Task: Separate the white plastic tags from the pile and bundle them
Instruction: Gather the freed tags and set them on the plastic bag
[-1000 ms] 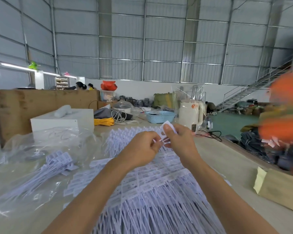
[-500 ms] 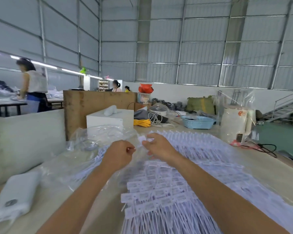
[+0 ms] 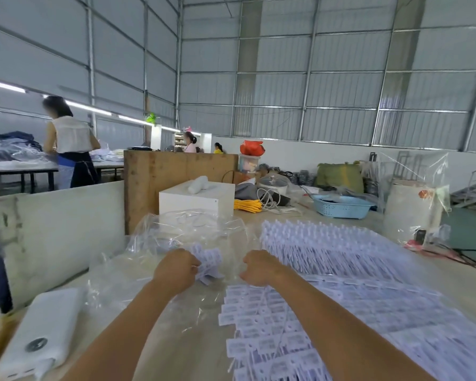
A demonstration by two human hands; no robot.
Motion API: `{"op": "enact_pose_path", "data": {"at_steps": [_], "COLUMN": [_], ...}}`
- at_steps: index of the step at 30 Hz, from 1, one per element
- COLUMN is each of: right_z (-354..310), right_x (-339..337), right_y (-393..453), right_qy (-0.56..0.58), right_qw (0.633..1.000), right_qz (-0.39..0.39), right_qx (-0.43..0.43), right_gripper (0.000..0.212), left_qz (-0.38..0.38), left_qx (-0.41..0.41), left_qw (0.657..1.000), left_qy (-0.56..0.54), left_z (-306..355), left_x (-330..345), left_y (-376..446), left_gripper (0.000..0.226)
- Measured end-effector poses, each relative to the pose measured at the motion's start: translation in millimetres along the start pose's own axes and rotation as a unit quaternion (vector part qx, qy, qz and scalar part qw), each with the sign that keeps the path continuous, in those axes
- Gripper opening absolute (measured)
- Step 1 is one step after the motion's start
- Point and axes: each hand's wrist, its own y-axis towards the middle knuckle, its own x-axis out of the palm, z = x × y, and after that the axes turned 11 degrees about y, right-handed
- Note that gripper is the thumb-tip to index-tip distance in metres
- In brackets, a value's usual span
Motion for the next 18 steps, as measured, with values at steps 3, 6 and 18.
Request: {"op": "enact_pose_path", "data": {"at_steps": [3, 6, 18], "right_z": [0.7, -2.0, 83.0], "right_x": [5.0, 3.8, -82.3], "right_y": [0.9, -6.4, -83.2], "right_qy": [0.032, 0.038, 0.155], "right_qw": [0.999, 0.999, 0.981], "right_qz": [-0.018, -0.016, 0.1], "right_qx": [0.0, -0.022, -0.066], "right_gripper": [0.015, 0.027, 0.029], "left_qz": [-0.001, -0.025, -0.004], "left_qx": [0.002, -0.028, 0.212], "left_qw": [0.998, 0.995, 0.942], "left_qy": [0.056, 0.091, -0.259], "left_z": [7.1, 16.9, 115.9], "left_x": [15.9, 21.1, -69.7], "left_y": [-2.2, -1.3, -21.1], "left_gripper": [0.029, 0.035, 0.021]}}
